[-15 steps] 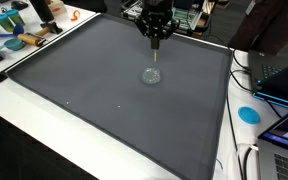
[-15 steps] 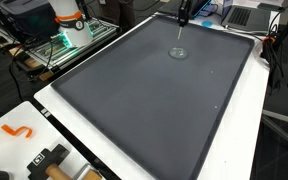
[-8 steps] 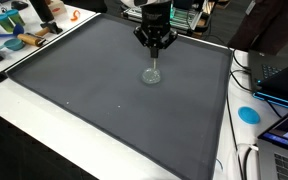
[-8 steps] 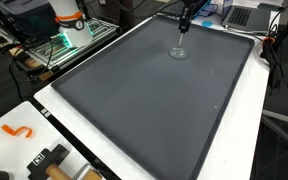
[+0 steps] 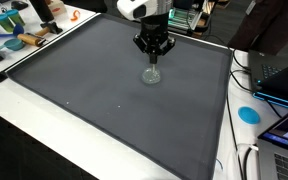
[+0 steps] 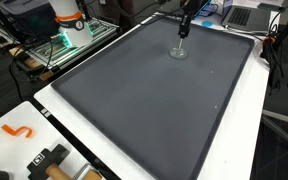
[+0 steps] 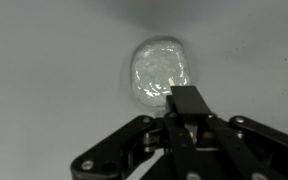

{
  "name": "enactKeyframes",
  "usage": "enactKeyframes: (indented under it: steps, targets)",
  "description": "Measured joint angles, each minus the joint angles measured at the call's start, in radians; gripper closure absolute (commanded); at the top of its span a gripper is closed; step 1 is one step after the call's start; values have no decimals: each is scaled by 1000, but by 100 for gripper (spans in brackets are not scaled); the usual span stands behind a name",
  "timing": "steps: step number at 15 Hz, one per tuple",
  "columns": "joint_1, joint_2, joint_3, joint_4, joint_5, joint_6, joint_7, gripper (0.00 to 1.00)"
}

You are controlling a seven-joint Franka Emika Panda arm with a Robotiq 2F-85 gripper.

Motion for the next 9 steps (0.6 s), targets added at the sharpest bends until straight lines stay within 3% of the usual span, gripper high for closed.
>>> enactKeyframes:
  steps: [9]
  targets:
    - [0, 35, -5, 12, 0, 7, -2, 97]
